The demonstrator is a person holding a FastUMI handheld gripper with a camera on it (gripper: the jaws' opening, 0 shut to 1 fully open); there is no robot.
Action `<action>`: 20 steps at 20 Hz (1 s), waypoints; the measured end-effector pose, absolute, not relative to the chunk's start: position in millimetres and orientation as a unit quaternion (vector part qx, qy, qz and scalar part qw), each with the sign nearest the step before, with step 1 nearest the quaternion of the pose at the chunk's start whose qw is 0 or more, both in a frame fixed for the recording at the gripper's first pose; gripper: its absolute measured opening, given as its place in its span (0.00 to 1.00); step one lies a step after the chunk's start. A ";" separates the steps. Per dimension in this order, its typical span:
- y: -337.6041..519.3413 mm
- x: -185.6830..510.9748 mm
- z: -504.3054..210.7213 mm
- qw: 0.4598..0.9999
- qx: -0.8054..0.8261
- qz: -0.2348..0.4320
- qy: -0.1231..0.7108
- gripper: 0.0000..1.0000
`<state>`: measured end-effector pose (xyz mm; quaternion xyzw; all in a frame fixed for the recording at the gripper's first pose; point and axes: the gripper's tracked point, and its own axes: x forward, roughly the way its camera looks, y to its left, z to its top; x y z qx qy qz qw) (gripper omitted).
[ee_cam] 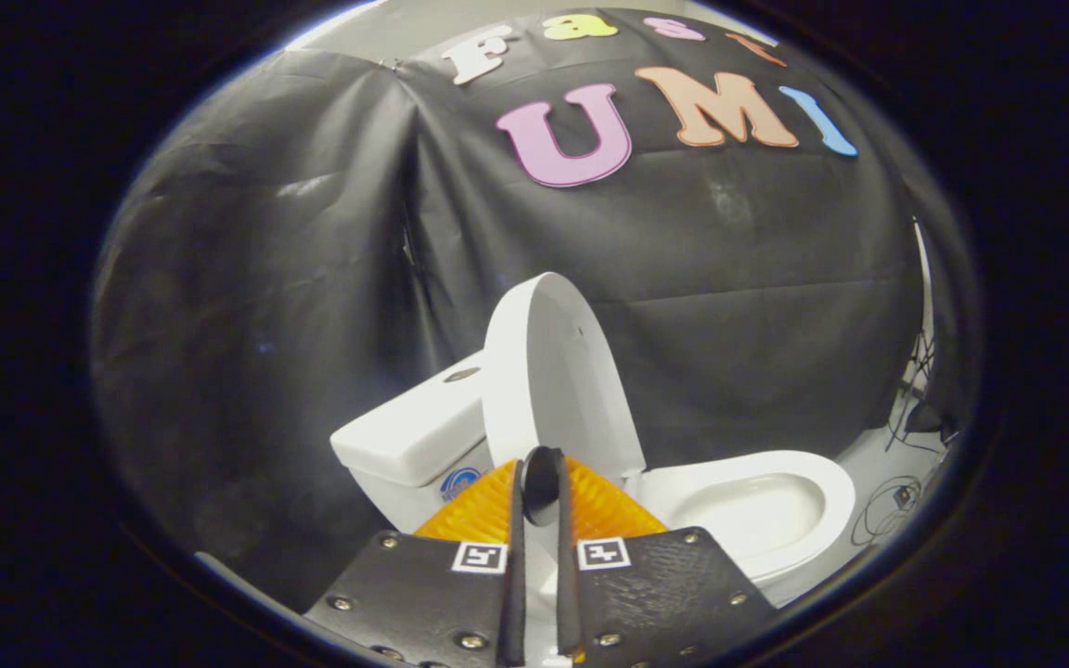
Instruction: Open the toilet lid.
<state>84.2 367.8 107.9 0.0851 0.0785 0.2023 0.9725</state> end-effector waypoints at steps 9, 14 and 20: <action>325.3 76.0 98.2 0.966 0.099 0.217 0.100 0.93; 270.5 70.4 104.9 0.974 0.084 0.185 0.095 1.00; 192.2 68.7 109.4 0.979 0.093 0.156 0.095 0.99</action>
